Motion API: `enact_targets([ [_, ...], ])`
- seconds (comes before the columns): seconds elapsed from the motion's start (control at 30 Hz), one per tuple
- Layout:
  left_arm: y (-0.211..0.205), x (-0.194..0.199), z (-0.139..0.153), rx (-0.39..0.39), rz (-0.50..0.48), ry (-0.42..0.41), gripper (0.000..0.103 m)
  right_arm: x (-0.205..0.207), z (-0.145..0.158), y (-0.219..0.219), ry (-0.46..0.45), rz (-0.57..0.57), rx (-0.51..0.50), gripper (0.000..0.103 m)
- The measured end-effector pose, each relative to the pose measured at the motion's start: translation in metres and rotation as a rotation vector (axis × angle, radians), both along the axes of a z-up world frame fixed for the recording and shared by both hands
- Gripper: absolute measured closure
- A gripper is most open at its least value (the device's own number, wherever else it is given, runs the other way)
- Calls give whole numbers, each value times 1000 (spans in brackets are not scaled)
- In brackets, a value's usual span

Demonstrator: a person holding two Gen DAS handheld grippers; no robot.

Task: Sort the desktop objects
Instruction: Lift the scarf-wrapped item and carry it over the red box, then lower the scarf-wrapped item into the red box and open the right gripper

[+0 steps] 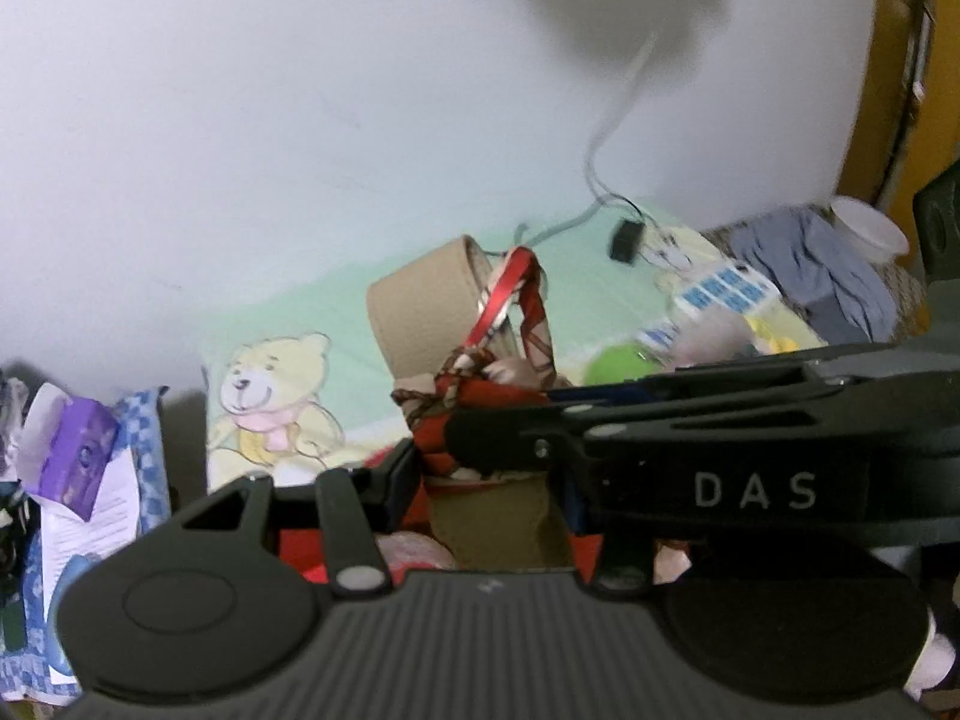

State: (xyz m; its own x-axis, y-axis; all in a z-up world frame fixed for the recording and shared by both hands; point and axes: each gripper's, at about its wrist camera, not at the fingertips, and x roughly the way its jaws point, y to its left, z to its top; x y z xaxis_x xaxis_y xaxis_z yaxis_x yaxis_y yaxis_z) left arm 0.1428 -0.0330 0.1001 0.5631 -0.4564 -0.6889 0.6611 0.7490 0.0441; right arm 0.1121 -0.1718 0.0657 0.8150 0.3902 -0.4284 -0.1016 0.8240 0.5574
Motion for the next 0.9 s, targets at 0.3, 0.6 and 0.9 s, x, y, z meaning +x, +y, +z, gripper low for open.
enact_targets([
  [0.3,11,11,-50,22,27,139,57,25,-34,6,116,65,13,73],
  [0.6,-9,18,-93,104,21,286,56,32,-72,-9,360,70,81,74],
  [0.9,-24,43,-128,148,58,403,57,64,-94,5,472,77,-78,75],
])
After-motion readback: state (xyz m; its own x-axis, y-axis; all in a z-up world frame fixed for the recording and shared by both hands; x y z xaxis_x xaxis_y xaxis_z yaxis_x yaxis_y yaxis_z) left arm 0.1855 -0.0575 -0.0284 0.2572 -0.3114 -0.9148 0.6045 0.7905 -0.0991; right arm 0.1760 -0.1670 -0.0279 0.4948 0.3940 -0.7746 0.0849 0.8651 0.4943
